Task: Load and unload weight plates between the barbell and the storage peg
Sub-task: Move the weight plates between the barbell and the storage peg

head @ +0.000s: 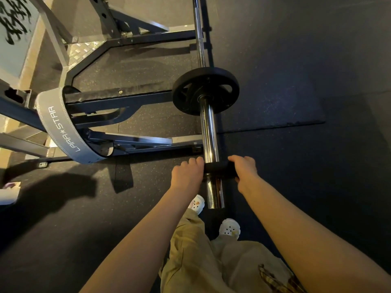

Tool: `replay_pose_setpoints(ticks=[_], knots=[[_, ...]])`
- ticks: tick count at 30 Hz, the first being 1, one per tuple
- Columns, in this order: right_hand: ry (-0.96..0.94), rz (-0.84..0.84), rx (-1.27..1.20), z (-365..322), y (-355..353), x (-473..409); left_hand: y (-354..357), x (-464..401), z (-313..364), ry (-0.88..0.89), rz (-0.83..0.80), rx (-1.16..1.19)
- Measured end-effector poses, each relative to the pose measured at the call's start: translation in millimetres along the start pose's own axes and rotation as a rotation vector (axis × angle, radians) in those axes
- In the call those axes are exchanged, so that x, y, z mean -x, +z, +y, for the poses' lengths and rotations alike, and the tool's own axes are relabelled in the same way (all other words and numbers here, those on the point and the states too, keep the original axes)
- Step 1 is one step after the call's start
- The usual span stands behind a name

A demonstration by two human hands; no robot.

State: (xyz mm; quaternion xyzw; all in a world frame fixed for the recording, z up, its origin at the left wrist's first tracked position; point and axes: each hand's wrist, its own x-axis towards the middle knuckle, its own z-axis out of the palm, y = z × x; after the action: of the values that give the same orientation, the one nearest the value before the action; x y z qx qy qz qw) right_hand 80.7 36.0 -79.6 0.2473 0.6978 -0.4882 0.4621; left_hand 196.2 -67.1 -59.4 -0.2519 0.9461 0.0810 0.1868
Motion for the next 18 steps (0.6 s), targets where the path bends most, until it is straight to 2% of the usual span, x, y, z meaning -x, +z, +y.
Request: replay_pose_setpoints(ticks=[4,8,14,18], knots=[[0.071,0.015,-0.132,-10.4,14.0,8.4,-6.6,-5.4,9.6,-0.012,-0.008,-0.019],[0.119,0.065,-0.158,-17.8,28.9,8.6,-5.3,-3.7,8.0,-0.020,-0.020,-0.007],[0.089,0.286,-0.167,-26.6,41.8,-8.2,-13.0,-20.2,9.7,0.026,-0.048,-0.115],[0.087,0.309,-0.178,-46.3,48.9,-26.8,-21.9,-44.8,12.0,0.017,-0.029,-0.118]])
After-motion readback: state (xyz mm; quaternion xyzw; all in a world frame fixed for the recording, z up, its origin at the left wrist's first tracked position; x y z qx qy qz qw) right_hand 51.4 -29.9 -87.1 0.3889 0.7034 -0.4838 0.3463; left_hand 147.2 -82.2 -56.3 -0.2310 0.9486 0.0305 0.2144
